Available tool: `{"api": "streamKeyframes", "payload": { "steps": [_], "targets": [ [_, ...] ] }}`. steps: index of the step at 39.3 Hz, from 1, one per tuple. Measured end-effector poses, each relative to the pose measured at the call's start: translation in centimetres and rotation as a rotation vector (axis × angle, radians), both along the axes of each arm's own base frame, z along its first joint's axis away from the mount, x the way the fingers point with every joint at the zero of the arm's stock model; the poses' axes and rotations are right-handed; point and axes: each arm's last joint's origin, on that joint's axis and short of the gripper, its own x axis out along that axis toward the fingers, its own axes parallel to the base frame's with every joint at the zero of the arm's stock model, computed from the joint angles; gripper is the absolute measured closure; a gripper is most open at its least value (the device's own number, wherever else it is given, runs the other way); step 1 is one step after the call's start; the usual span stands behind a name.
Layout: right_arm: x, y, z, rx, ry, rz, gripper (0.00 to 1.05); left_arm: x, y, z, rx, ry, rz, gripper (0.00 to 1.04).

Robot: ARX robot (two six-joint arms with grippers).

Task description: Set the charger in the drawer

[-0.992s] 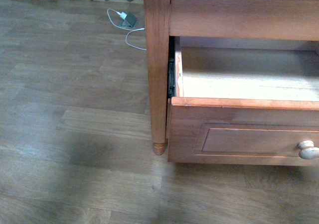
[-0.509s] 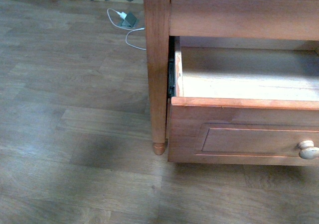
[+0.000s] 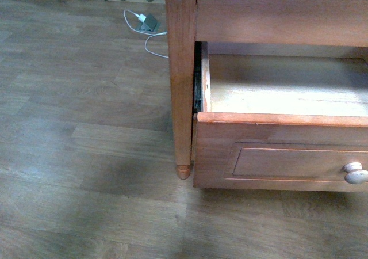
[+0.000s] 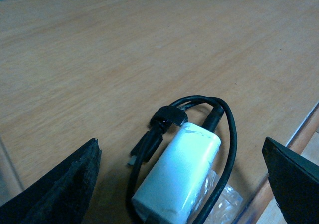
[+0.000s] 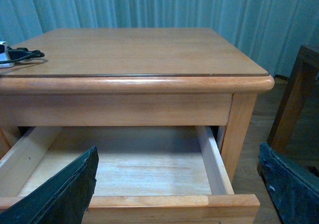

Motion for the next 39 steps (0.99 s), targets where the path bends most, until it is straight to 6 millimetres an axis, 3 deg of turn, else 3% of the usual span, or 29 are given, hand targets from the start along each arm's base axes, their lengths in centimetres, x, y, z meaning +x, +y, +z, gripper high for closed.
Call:
{"api": "streamKeyframes", "payload": {
  "steps": [12, 26, 34, 39],
  "targets": [
    [0.0, 0.0, 0.0, 0.000, 0.000, 0.000, 0.09, 1.1, -1.4, -1.2, 0.096, -0.001, -0.057, 0.06],
    [0.0, 0.0, 0.0, 0.000, 0.000, 0.000, 0.09, 1.2, -1.8, -1.2, 0.129, -0.021, -0.082, 0.58],
    [0.0, 0.0, 0.0, 0.000, 0.000, 0.000, 0.09, 0.7, -1.8, -0.7, 0.102, -0.045, -0.104, 0.73],
    [0.0, 0.0, 0.0, 0.000, 0.000, 0.000, 0.09, -0.6, -2.2, -0.2, 0.083, -0.060, -0.132, 0.75]
  ]
}}
